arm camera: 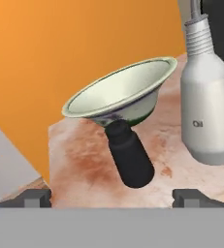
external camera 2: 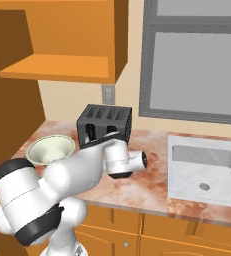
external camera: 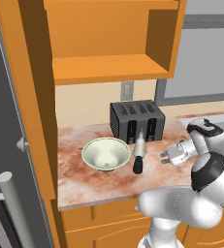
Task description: Retrieve the bottle and the shaker from the cabinet and place them next to the mixing bowl on the counter. Then add garlic from the fridge to the mixing bowl.
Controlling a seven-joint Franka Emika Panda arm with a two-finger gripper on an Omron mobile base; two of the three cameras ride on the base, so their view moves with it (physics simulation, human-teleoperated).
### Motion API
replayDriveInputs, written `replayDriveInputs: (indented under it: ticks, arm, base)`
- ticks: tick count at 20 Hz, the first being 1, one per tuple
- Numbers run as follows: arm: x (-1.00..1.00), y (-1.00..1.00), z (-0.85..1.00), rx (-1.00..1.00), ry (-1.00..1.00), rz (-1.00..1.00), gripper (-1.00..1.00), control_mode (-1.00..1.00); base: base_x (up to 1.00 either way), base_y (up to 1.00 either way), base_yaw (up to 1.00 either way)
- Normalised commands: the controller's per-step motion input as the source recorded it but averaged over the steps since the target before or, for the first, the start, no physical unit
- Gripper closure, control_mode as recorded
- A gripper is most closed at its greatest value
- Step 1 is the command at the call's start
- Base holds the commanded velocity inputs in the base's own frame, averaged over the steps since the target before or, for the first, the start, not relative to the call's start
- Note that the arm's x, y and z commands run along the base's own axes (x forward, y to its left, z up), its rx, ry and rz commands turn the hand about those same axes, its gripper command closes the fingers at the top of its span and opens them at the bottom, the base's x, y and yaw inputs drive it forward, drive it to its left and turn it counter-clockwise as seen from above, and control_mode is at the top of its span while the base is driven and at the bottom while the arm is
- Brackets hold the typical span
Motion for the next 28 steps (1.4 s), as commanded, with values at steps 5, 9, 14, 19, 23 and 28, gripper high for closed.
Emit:
replayDriveInputs:
  ticks: [5, 9, 14, 19, 23, 28]
  arm:
    - [-0.33, 0.12, 0.96, 0.0, 0.11, 0.0, -1.0, -1.0]
    - [-0.53, 0.25, 0.58, 0.0, 0.01, -0.03, -1.0, -1.0]
    - [-0.5, 0.4, 0.54, -0.01, 0.0, -0.17, -1.0, -1.0]
    - [-0.3, 0.45, 0.66, -0.08, 0.06, -0.37, -1.0, -1.0]
    - [-0.05, 0.39, 0.33, -0.19, 0.18, -0.52, -1.0, -1.0]
    - [0.0, -0.01, 0.05, -0.23, 0.27, -0.51, -1.0, -1.0]
  base:
    - [0.0, 0.0, 0.0]
    - [0.0, 0.0, 0.0]
    - [0.0, 0.0, 0.0]
    - [0.0, 0.0, 0.0]
    - [0.0, 0.0, 0.0]
    - [0.0, 0.0, 0.0]
